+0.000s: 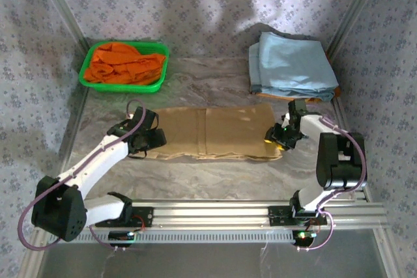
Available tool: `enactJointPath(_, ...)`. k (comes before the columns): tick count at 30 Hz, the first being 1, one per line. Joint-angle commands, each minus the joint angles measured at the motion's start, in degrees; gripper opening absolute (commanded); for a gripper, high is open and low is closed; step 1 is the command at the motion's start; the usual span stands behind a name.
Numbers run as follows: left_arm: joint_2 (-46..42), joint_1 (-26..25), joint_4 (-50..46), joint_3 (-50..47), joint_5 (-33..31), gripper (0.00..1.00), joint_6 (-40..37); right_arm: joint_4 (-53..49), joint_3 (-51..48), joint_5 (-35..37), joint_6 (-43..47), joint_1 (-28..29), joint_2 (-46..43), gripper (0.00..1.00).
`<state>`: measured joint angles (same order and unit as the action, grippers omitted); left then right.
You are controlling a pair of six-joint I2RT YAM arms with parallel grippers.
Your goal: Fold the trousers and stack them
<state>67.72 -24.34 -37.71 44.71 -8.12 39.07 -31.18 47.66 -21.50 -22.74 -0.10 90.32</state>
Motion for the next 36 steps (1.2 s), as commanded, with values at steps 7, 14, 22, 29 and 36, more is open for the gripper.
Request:
enactJointPath(7, -0.65, 1.13, -3.71, 3.12, -0.48, 0.79, -1.36, 0.16, -0.25, -1.3, -0.74, -1.3, -1.38, 0.0)
enactJointPath(14, -2.97, 2.79, -6.32, 4.64, -3.28, 0.79, -0.83, -9.91, 8.64, 7.62, -0.39, -5.13, -8.88, 0.0)
enactJointPath(22, 0.81, 3.13, -3.87, 3.35, -4.93, 0.77, 0.69, -17.95, 24.46, 9.0, 1.91, -1.2, -5.44, 0.0)
enactJointPath(29, 5.79, 6.36, 0.17, -0.38, -7.47, 0.62, 4.21, -20.72, 32.86, 13.04, -1.79, 14.41, -5.98, 0.0)
enactJointPath(36, 10.64, 7.2, 5.54, -4.22, -3.94, 0.16, 4.67, -21.79, 47.51, 18.23, -7.1, 35.81, 3.01, 0.0)
